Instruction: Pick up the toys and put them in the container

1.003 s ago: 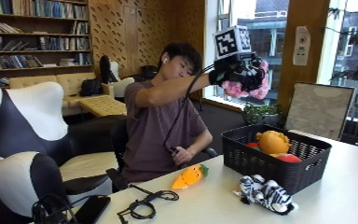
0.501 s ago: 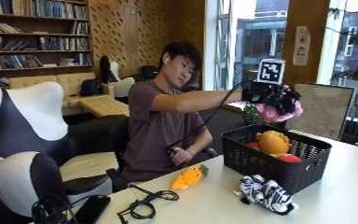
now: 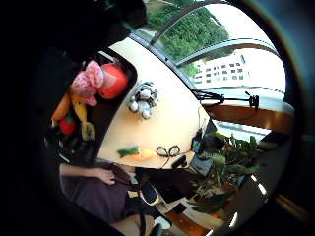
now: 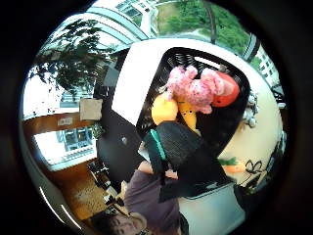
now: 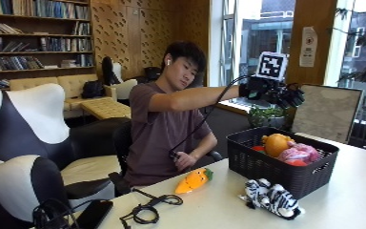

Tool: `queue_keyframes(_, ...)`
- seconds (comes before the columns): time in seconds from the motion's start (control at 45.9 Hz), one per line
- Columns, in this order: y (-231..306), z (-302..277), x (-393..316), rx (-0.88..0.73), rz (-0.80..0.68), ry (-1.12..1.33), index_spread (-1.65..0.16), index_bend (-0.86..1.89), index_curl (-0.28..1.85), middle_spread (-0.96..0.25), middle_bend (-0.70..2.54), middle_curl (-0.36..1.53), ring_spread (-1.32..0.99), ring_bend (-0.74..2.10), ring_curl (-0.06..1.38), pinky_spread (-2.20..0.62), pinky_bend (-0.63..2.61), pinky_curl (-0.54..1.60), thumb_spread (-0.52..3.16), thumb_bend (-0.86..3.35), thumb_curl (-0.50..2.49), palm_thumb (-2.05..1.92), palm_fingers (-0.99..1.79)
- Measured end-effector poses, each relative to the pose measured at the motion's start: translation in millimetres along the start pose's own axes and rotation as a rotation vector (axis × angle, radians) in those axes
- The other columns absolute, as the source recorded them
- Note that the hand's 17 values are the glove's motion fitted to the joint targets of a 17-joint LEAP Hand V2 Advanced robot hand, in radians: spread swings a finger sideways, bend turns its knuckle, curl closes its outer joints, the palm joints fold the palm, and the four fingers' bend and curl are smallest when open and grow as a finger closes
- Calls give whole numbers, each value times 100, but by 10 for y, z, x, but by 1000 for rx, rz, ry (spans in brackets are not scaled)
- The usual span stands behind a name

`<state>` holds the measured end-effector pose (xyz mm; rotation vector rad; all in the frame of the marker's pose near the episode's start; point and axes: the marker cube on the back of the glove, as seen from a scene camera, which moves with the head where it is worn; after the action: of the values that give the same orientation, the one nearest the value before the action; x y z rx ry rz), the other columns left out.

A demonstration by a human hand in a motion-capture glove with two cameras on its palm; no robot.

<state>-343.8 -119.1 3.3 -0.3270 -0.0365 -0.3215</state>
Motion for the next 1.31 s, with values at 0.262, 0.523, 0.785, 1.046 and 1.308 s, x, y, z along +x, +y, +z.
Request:
queue_keyframes(0.262, 202, 29, 652, -3, -14, -52, -19, 6, 15, 0, 18, 46, -2, 57, 33, 3, 94, 38, 122, -4, 41, -5, -21)
queue_keyframes(0.523, 141, 374, 1237, -43, 151, -100, -20, 6, 13, 0, 18, 44, -2, 55, 32, 3, 91, 37, 126, -4, 34, -5, -18)
queue_keyframes(0.785, 31, 777, 1548, -81, 184, -154, -18, 6, 12, 0, 18, 42, -2, 55, 33, 3, 91, 36, 128, -4, 30, -6, -18)
queue_keyframes(1.046, -120, 1079, 1605, -96, 209, -169, -18, 6, 12, 1, 19, 42, -1, 55, 33, 3, 91, 36, 130, -3, 27, -4, -17)
queue_keyframes(1.308, -285, 1406, 1583, -130, 211, -157, -20, 7, 11, 1, 18, 41, -1, 55, 33, 3, 92, 36, 135, -2, 27, -2, -17)
